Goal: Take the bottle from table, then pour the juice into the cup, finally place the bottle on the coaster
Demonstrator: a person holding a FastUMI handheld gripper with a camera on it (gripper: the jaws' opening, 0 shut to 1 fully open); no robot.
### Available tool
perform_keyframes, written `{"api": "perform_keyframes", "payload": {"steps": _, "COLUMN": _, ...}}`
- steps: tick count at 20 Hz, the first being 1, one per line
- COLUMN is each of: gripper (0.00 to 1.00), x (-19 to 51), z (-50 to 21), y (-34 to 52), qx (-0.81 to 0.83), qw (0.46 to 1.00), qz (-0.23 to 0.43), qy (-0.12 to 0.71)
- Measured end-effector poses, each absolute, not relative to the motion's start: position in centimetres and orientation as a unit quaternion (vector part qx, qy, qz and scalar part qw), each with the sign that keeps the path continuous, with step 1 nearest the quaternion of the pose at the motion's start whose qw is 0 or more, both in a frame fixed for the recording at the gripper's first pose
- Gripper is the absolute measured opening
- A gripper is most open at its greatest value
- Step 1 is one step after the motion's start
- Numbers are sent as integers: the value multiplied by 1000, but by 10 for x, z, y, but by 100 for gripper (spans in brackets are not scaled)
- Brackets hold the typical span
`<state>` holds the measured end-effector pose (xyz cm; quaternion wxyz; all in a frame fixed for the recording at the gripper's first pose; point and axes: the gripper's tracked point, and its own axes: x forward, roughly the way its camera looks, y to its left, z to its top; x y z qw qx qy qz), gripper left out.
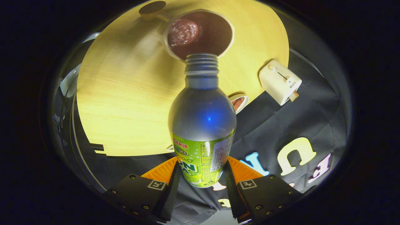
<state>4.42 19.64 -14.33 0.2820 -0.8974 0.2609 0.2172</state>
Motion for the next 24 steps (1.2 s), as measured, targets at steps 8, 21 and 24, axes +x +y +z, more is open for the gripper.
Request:
{"api": "perform_keyframes", "payload": {"steps": 8, "gripper": 70, "x": 45, "z": -145, "y": 197, "qx": -897, "qw": 287, "qz": 216, "qy": 258}}
{"api": "perform_keyframes", "payload": {"steps": 21, "gripper": 69, "x": 38, "z": -175, "y": 180, "qx": -843, "qw": 388, "qz": 245, "qy": 283}}
{"api": "perform_keyframes", "payload": {"steps": 24, "gripper": 70, "x": 37, "z": -187, "y": 174, "qx": -811, "qw": 431, "qz": 260, "qy": 297}}
